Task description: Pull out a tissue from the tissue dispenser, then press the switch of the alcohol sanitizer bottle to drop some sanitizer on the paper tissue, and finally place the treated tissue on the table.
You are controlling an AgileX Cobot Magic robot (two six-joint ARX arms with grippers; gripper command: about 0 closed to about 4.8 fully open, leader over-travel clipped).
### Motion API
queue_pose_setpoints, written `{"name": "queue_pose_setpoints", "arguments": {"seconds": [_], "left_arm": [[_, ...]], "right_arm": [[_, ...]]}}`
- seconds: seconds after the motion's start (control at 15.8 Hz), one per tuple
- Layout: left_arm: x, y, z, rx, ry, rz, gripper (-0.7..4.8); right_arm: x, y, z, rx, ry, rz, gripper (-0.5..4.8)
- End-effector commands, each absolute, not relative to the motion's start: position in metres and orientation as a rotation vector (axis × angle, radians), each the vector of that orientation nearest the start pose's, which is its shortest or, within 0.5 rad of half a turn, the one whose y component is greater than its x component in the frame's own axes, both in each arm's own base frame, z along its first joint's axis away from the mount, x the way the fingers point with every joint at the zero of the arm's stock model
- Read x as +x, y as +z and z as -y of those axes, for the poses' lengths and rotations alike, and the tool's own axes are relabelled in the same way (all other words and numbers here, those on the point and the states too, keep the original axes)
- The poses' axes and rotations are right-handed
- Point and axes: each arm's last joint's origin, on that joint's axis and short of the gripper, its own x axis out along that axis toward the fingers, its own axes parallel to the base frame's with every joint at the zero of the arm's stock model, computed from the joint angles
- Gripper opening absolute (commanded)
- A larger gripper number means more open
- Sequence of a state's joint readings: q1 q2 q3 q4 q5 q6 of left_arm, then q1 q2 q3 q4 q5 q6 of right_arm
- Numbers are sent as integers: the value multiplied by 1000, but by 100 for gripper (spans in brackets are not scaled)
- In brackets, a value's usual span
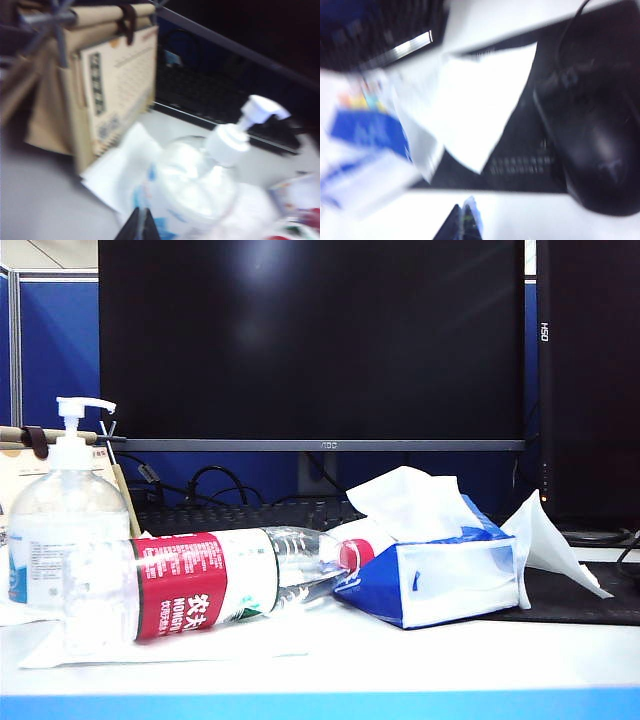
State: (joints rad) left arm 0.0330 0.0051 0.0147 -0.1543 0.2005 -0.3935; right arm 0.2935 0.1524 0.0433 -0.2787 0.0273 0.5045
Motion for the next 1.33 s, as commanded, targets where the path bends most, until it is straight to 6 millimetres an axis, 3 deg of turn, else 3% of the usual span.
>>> {"name": "queue_pose_setpoints", "arguments": {"seconds": [0.06,0.38,0.63,0.82,0.95,1.07,1.33], "left_arm": [[96,149,4,-182,-99,-186,-6],[99,144,8,-112,-147,-252,-5],[101,138,13,-110,-212,-334,-5],[101,138,14,-121,-225,-335,-5],[101,140,18,-145,-363,-329,-5],[99,144,22,-275,-515,-328,-5],[101,148,22,-311,-508,-297,-5]], "right_arm": [[98,130,-29,185,134,-513,-5],[99,127,-28,187,93,-526,-5],[98,127,-30,156,158,-542,-5],[97,127,-35,167,351,-565,-5],[95,129,-40,218,557,-582,-5],[94,129,-41,222,573,-582,-5],[95,130,-41,222,564,-572,-5]]}}
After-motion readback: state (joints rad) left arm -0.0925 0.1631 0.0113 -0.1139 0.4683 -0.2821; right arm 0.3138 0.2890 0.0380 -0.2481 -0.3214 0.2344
